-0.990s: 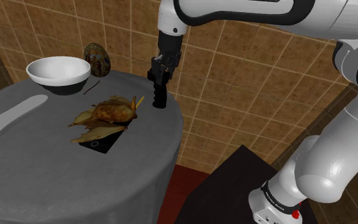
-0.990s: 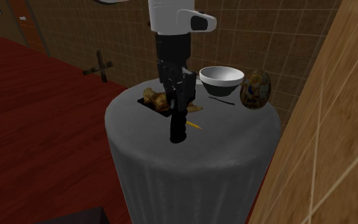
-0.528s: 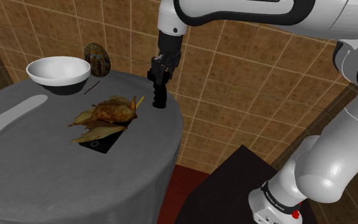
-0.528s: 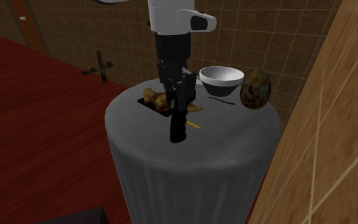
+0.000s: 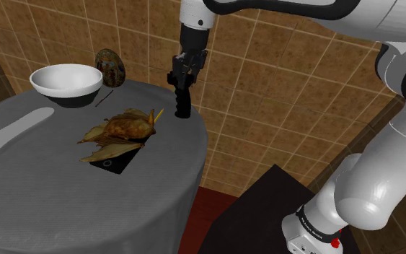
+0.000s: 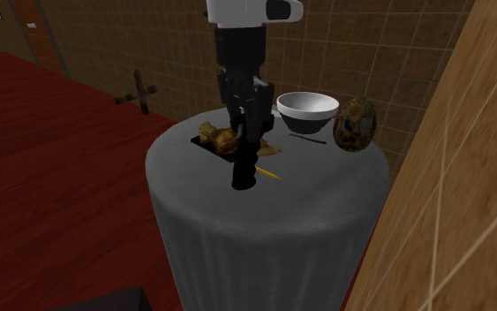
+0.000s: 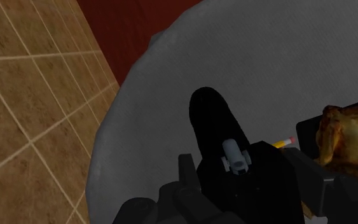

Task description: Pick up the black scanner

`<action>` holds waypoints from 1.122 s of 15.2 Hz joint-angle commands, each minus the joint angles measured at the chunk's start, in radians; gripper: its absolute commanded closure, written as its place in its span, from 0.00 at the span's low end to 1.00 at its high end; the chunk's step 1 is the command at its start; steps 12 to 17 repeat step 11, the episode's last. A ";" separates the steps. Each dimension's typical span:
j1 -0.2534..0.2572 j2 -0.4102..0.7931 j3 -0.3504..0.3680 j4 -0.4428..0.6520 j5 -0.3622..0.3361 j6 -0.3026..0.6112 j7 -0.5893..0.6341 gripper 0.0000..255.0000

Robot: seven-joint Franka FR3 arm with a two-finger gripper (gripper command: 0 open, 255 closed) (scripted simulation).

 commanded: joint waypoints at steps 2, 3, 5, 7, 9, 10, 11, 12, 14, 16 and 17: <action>0.001 0.010 0.001 0.052 -0.002 -0.043 0.001 1.00; 0.002 0.013 0.001 0.071 -0.004 -0.058 0.002 1.00; 0.003 0.022 0.002 0.109 -0.006 -0.088 0.002 1.00; 0.005 0.032 0.003 0.149 -0.009 -0.118 0.004 1.00; 0.007 0.044 0.004 0.192 -0.012 -0.150 0.005 1.00; 0.007 0.045 0.005 0.195 -0.012 -0.152 0.005 1.00; 0.007 0.045 0.004 0.195 -0.012 -0.152 0.005 1.00; 0.007 0.045 0.004 0.195 -0.012 -0.152 0.005 1.00; 0.007 0.045 0.004 0.195 -0.012 -0.152 0.005 1.00; 0.007 0.045 0.004 0.195 -0.012 -0.152 0.005 1.00; 0.007 0.045 0.004 0.195 -0.012 -0.152 0.005 1.00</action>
